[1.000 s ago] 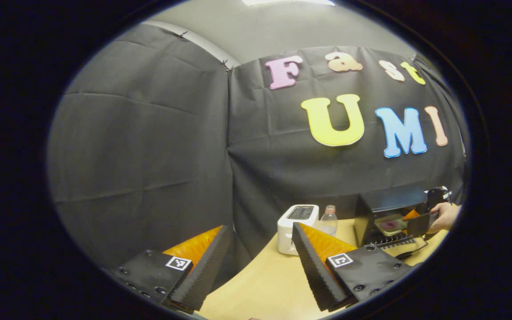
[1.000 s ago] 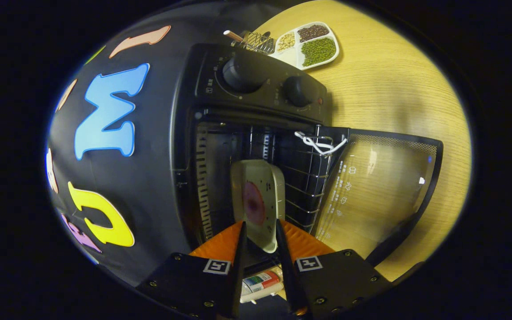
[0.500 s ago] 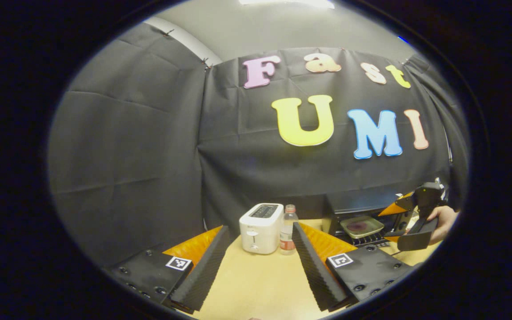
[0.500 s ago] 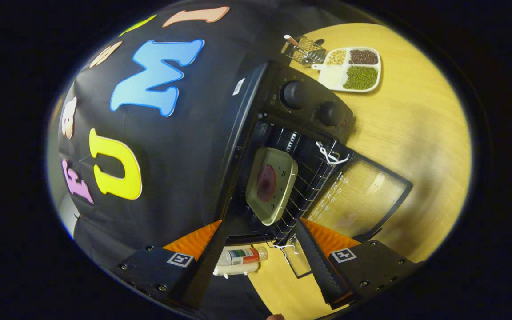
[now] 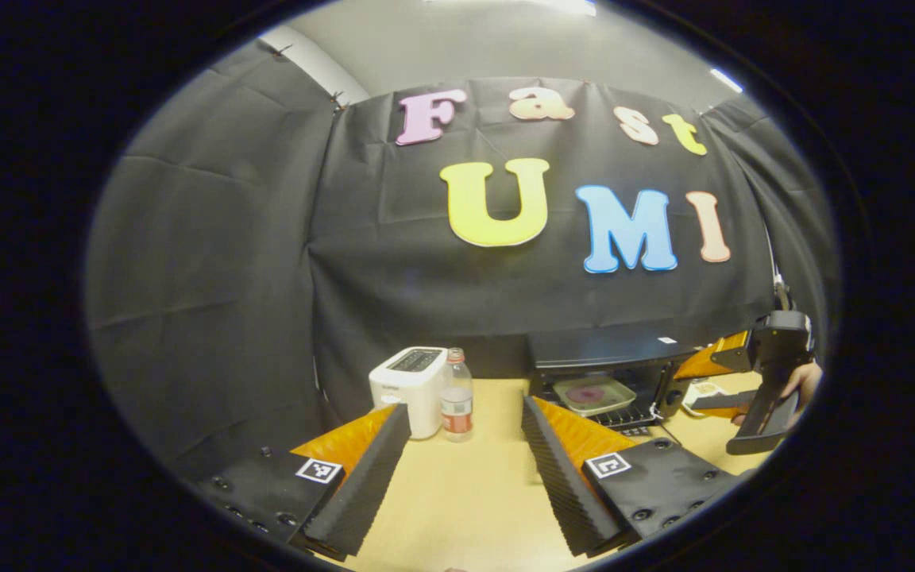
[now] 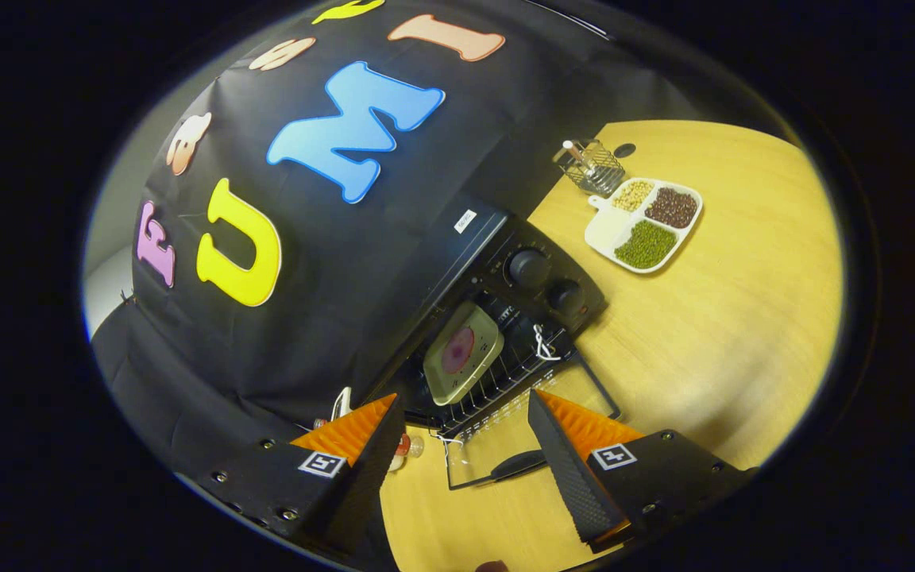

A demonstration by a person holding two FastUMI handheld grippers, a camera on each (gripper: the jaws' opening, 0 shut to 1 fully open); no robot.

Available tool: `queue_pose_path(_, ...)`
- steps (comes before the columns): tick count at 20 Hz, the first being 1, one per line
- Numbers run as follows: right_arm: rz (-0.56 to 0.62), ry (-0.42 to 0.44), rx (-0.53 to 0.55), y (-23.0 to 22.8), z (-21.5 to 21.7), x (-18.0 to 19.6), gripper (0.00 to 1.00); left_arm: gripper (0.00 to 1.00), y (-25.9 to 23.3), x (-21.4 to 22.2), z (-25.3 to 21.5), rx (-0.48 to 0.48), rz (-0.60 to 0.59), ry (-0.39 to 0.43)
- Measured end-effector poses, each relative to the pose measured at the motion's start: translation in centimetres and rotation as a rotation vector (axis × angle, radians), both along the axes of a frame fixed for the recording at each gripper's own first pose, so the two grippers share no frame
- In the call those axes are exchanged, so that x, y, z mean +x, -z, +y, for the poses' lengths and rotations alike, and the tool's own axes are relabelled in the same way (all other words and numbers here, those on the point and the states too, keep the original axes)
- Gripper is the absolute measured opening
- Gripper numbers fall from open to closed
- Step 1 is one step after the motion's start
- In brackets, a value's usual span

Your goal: Open the electric oven with the left hand, put the food in, and close the electric oven.

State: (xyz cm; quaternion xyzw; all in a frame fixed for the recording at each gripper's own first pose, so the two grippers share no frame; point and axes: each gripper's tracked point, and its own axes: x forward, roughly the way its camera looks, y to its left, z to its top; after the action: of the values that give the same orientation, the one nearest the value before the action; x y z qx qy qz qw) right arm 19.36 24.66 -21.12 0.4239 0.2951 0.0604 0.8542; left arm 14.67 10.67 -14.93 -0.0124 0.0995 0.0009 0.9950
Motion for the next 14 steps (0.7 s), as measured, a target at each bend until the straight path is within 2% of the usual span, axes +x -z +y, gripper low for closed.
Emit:
queue_pose_path(5,-0.137,-0.007,-0.21,-2.3,-5.3,-2.5,0.97,1.0,2.8,0.6,-5.1,-0.016,0.059,0.11)
queue_pose_path(6,-0.159,-0.014,-0.242,-2.4,-6.1,-3.1,0.96,0.91,3.6,0.7,-6.0,-0.019,0.074,0.128)
queue_pose_path(7,-0.178,-0.017,-0.28,-2.6,-7.1,-3.5,0.96,0.91,4.4,0.8,-7.0,-0.024,0.093,0.145)
queue_pose_path(8,-0.196,-0.017,-0.324,-2.7,-8.2,-4.0,0.97,0.96,5.3,0.8,-8.2,-0.034,0.115,0.165)
queue_pose_path(9,-0.219,-0.02,-0.369,-3.0,-9.2,-4.6,0.96,0.96,6.3,0.8,-9.4,-0.042,0.142,0.188)
queue_pose_path(10,-0.241,-0.021,-0.417,-3.3,-10.3,-5.1,0.97,0.91,7.5,0.6,-10.6,-0.044,0.169,0.208)
queue_pose_path(11,-0.264,-0.026,-0.46,-3.7,-11.2,-5.6,0.97,1.0,8.5,0.5,-11.7,-0.044,0.192,0.23)
queue_pose_path(12,-0.282,-0.033,-0.501,-3.7,-11.9,-6.2,0.98,1.0,9.5,0.3,-13.0,-0.043,0.214,0.25)
queue_pose_path(13,-0.292,-0.022,-0.548,-3.9,-12.9,-6.5,0.98,0.96,10.3,0.2,-14.1,-0.041,0.231,0.269)
queue_pose_path(14,-0.304,-0.008,-0.589,-3.9,-14.0,-6.7,0.98,1.0,10.8,0.0,-15.2,-0.043,0.244,0.289)
